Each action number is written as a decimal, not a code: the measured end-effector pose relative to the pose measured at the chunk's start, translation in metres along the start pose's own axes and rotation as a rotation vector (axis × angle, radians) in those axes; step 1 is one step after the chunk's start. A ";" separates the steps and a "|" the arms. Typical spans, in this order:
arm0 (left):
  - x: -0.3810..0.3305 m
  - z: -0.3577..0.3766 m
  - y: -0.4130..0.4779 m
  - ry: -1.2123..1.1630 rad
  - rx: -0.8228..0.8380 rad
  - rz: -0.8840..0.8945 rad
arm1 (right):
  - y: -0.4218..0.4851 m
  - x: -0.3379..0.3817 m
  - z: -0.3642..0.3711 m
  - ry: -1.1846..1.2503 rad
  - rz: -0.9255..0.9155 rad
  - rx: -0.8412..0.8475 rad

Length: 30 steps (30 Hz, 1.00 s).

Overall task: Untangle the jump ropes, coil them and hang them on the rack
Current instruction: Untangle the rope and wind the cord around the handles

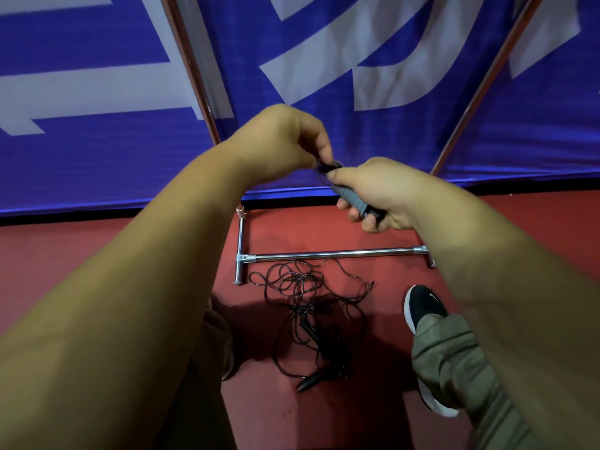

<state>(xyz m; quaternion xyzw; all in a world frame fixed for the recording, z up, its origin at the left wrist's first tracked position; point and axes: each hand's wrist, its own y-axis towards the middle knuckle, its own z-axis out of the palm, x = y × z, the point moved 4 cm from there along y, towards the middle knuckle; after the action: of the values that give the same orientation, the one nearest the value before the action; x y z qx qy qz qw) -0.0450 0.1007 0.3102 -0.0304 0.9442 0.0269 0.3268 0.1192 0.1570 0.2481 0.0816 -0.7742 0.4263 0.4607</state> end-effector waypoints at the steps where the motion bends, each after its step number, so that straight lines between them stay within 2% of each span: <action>1: 0.001 0.001 0.001 0.064 0.002 0.001 | 0.002 0.000 -0.001 0.029 -0.008 -0.036; 7: 0.012 0.013 0.005 0.198 -0.030 -0.141 | 0.004 0.003 -0.001 0.149 -0.087 -0.095; 14: 0.012 0.019 -0.002 -0.120 0.146 -0.266 | 0.006 0.005 -0.003 0.141 -0.081 -0.216; 18: 0.016 0.021 -0.006 -0.095 0.260 -0.320 | 0.004 0.007 -0.001 0.099 -0.134 -0.203; 21: 0.019 0.024 -0.006 -0.066 0.221 -0.410 | 0.002 0.010 0.001 0.132 -0.159 -0.201; 24: 0.017 0.028 -0.006 -0.237 0.160 -0.451 | 0.001 0.011 0.000 0.162 -0.141 -0.228; 30: 0.016 0.025 -0.003 -0.750 0.156 -0.370 | -0.002 0.010 -0.009 0.293 -0.082 -0.238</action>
<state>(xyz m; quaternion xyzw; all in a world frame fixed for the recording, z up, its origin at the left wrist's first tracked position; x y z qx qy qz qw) -0.0421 0.0990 0.2809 -0.1625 0.7378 -0.0945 0.6483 0.1206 0.1654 0.2584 -0.0048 -0.7398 0.3199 0.5919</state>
